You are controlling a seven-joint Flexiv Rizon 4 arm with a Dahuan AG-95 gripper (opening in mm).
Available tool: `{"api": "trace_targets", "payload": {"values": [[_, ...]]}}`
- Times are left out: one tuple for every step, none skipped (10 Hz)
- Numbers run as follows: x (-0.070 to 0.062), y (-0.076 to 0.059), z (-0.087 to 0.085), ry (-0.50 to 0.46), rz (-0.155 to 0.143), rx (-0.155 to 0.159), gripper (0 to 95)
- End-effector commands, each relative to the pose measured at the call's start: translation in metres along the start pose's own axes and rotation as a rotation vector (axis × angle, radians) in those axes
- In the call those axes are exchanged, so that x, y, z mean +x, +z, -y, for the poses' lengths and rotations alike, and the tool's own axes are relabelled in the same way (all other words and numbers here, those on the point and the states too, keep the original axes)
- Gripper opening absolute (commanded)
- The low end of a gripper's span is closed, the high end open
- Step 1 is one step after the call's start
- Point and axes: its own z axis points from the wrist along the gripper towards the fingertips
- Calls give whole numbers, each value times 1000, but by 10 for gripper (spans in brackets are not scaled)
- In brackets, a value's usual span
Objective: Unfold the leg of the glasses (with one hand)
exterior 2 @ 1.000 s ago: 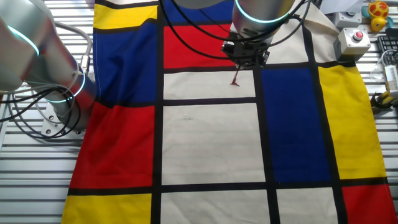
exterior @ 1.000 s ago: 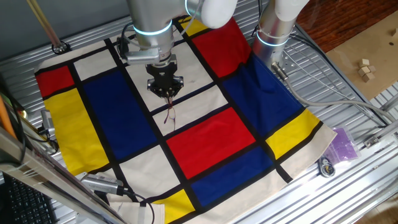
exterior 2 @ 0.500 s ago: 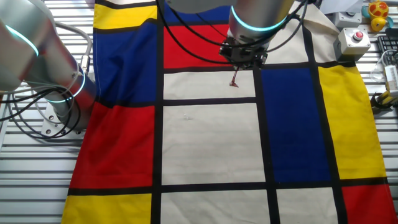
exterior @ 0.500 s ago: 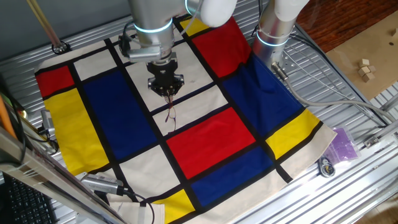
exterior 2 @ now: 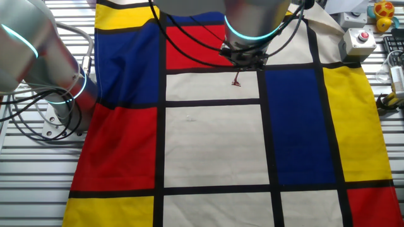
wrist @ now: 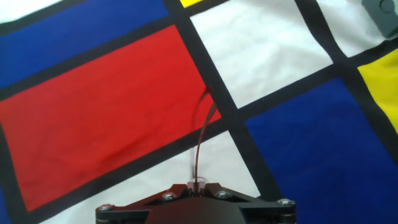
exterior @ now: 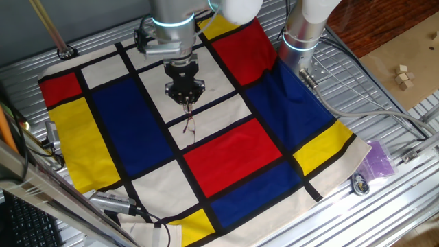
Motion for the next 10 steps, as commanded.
{"api": "trace_targets", "payload": {"values": [[-1,1,1,-28,37,5,0],[-1,1,1,-40,63,9,0],[-1,1,1,-51,90,14,0],[-1,1,1,-73,93,24,0],[-1,1,1,-86,87,26,0],[-1,1,1,-99,86,29,0],[0,2,1,-107,97,29,0],[1,4,4,-129,107,28,0],[2,8,7,-153,122,27,0],[4,11,10,-171,137,27,0]]}}
